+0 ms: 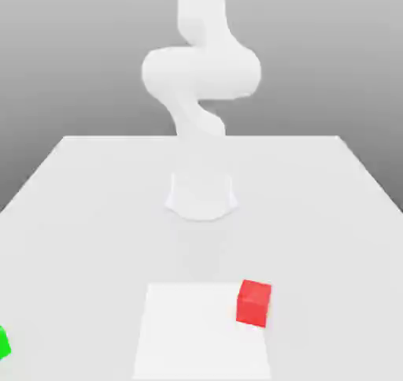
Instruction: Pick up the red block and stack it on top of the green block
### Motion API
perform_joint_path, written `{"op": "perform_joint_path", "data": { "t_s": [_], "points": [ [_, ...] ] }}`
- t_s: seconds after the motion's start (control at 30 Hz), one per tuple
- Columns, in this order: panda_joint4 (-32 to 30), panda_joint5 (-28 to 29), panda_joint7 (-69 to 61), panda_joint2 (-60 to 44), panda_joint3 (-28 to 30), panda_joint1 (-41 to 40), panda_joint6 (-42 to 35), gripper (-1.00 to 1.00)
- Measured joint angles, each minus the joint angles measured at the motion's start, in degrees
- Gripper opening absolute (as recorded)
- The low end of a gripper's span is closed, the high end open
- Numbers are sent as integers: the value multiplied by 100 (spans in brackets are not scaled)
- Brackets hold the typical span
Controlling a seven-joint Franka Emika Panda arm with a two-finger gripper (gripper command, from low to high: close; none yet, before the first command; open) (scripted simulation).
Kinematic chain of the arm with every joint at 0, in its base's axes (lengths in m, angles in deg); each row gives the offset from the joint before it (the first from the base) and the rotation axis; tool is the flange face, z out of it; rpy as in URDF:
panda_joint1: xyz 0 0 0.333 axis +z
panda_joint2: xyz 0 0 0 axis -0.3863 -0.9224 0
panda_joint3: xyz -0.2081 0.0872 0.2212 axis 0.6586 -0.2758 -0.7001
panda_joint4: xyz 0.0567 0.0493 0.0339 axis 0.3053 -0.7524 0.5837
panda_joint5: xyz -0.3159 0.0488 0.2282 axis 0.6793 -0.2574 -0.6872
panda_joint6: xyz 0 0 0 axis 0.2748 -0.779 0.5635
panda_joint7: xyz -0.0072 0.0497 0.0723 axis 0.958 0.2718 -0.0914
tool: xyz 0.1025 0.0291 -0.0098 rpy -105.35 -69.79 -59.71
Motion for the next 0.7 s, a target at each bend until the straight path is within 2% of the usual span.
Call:
{"op": "perform_joint_path", "data": {
  "t_s": [0.23,0.4,0.53,0.7],
  "points": [
    [-863,-698,485,-1578,-118,339,865,0],
    [-1465,-833,1075,-2646,-396,490,1484,0],
    [-1955,-545,1825,-3455,-654,505,2005,0],
    [-2348,342,2931,-4383,-632,601,2682,0]
  ]
}}
